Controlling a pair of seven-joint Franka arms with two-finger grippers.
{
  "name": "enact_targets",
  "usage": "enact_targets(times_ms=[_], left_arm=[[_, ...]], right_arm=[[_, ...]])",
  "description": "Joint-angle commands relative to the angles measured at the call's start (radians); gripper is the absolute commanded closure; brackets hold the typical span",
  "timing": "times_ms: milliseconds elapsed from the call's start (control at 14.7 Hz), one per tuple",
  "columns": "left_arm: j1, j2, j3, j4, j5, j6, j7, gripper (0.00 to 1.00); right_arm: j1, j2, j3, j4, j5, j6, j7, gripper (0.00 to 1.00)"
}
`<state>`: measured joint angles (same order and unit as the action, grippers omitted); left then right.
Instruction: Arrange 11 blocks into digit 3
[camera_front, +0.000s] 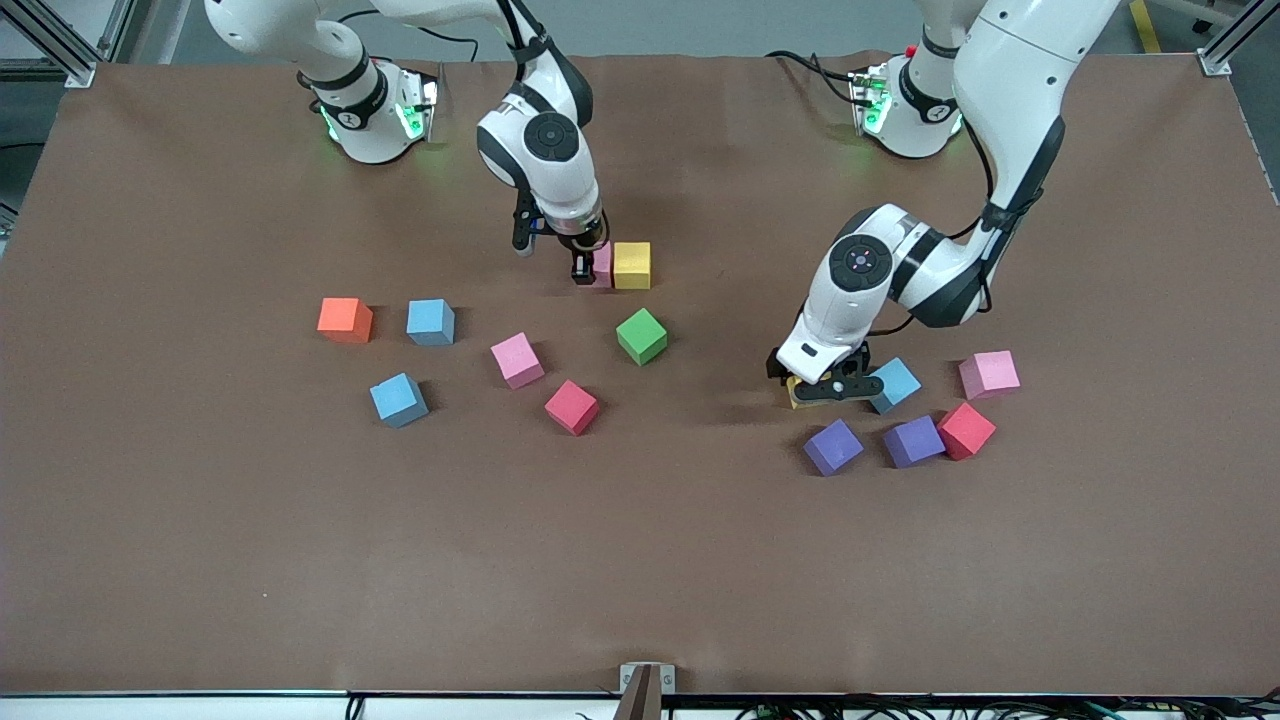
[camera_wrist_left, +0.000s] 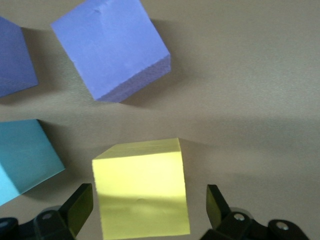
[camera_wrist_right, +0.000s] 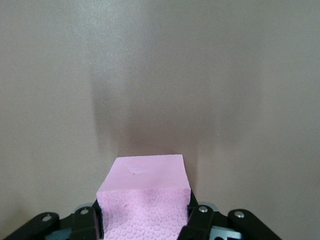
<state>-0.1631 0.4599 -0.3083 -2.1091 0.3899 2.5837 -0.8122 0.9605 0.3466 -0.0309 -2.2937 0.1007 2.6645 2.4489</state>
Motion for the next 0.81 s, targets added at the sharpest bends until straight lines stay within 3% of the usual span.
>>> enact_targets(times_ms=[0, 204, 543, 747], left_arm=[[0.022, 0.006, -0.006, -0.011, 0.033, 0.036, -0.027, 0.00], [0.027, 0.011, -0.006, -0.012, 0.033, 0.036, -0.028, 0.09], [0.036, 0.006, -0.008, -0.011, 0.033, 0.036, -0.071, 0.52], [0.036, -0.027, -0.011, -0.023, 0.032, 0.021, -0.160, 0.55]], right_arm=[[-0.002, 0.066, -0.004, 0.042, 0.019, 0.026, 0.004, 1.00], [-0.002, 0.075, -0.004, 0.051, 0.013, 0.026, 0.002, 1.00], [-0.002, 0.080, -0.004, 0.056, 0.008, 0.026, -0.016, 0.99], [0.000, 0.083, -0.004, 0.059, 0.008, 0.026, -0.034, 0.98]])
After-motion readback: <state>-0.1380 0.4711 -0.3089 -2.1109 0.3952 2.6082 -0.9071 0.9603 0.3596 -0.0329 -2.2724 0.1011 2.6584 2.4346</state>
